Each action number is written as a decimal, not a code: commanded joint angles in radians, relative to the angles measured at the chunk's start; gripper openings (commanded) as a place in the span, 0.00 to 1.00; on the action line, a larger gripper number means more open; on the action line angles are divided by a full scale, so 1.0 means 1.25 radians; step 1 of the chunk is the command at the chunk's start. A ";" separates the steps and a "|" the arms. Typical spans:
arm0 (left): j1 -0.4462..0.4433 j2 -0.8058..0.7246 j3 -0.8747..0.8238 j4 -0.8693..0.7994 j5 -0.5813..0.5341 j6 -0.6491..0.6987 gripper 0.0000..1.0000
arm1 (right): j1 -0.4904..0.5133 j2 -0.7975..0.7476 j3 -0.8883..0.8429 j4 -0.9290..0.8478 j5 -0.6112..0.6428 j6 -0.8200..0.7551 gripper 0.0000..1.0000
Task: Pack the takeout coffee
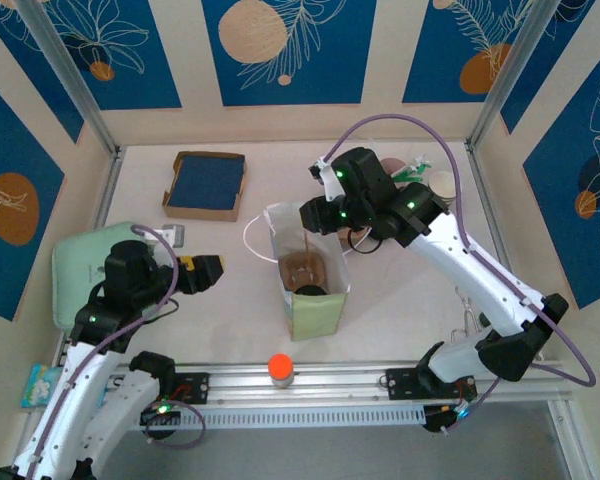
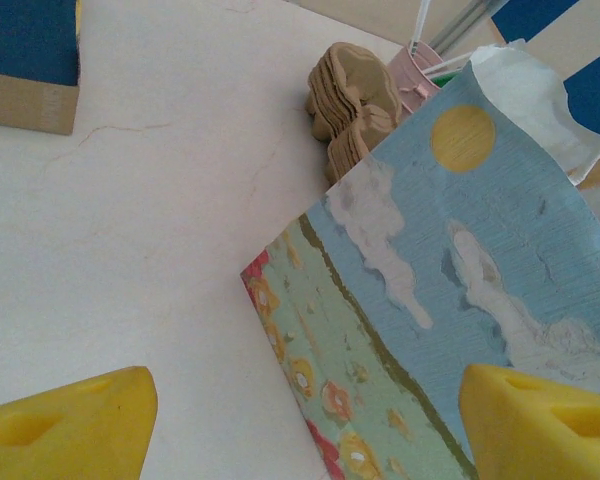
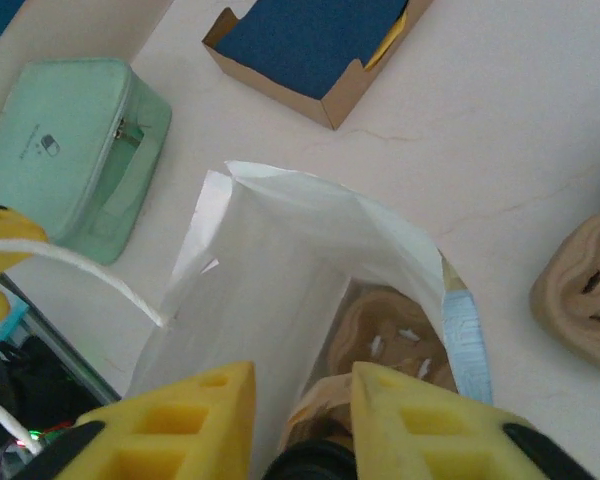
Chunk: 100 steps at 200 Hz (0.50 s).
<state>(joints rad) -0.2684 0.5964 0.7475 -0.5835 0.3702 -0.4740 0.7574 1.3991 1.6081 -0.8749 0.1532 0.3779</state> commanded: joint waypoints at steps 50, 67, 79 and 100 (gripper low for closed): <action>0.008 0.022 -0.009 0.048 0.030 -0.012 0.79 | 0.002 0.000 0.046 -0.037 -0.026 0.009 0.70; 0.009 0.025 -0.008 0.051 0.031 -0.013 0.79 | 0.003 -0.015 0.043 -0.038 -0.019 0.012 0.71; 0.009 0.025 -0.011 0.050 0.031 -0.012 0.79 | 0.003 -0.027 0.040 -0.038 -0.012 0.014 0.71; 0.009 0.029 -0.013 0.050 0.028 -0.009 0.79 | 0.002 -0.052 0.032 -0.040 0.000 0.014 0.72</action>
<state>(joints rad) -0.2684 0.6289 0.7444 -0.5533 0.3859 -0.4747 0.7570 1.3987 1.6375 -0.9108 0.1421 0.3862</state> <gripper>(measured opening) 0.791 0.712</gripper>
